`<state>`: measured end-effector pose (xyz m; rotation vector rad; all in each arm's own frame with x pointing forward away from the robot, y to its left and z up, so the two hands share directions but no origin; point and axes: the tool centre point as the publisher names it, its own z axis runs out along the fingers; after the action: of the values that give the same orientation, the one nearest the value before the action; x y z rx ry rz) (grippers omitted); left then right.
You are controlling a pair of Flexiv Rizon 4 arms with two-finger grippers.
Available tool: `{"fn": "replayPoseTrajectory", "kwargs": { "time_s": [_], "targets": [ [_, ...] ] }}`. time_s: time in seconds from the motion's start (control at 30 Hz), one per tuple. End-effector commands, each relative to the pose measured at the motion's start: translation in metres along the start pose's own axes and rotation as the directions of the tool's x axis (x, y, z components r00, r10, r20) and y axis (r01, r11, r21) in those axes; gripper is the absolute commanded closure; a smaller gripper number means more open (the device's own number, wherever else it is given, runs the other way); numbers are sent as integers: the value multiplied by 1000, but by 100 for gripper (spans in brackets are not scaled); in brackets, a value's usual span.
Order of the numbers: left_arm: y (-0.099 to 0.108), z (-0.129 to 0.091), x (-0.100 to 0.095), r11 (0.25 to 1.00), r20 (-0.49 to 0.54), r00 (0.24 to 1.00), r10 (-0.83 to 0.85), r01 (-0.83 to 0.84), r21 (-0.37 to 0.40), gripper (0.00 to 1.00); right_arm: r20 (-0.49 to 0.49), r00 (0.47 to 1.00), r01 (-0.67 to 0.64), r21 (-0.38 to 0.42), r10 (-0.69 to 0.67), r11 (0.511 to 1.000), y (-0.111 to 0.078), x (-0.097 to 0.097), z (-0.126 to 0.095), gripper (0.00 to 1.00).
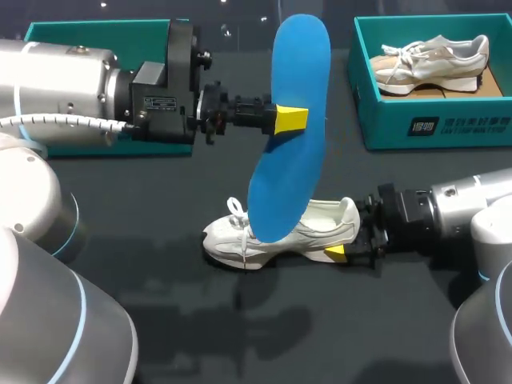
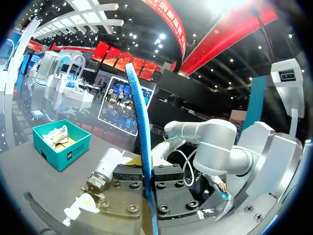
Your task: Take the shoe out of the shoebox, open the shoe tongue, remove and reinsert the insole, then place the shoe into the shoebox
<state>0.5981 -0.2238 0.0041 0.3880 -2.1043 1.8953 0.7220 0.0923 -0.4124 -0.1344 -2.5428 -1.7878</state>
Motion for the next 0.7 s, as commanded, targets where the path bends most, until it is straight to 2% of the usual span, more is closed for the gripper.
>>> {"fn": "replayPoseTrajectory", "kwargs": {
  "time_s": [0.03, 0.3, 0.33, 0.37, 0.4, 0.6, 0.7],
  "targets": [
    [4, -2, 1, 1000, 0, 1000, 1, -1, 6, 100, 1, 1000, -1, 4, 1, 1000, 1, 1, 1, 100],
    [4, -2, 1, 1000, 0, 1000, 1, -1, 6, 100, 1, 1000, 2, 15, -2, 1000, 0, 0, -1, 100],
    [4, -2, 1, 1000, 0, 1000, 1, -1, 6, 100, 0, 1000, -3, 29, 3, 1000, 0, -1, -2, 79],
    [4, -2, 1, 1000, 0, 1000, 1, -1, 6, 100, 3, 1000, -7, 41, 7, 999, -1, -2, -4, 51],
    [4, -2, 1, 1000, 0, 1000, 1, -1, 6, 100, 4, 1000, -8, 49, 7, 999, -2, -2, -5, 0],
    [4, -2, 1, 1000, 0, 1000, 1, -1, 6, 100, 26, 999, -29, 124, 26, 992, -2, 2, -23, 0],
    [4, -2, 1, 1000, 0, 1000, 1, -1, 6, 100, 24, 998, -61, 215, 58, 975, -7, 3, -35, 0]
  ]
}}
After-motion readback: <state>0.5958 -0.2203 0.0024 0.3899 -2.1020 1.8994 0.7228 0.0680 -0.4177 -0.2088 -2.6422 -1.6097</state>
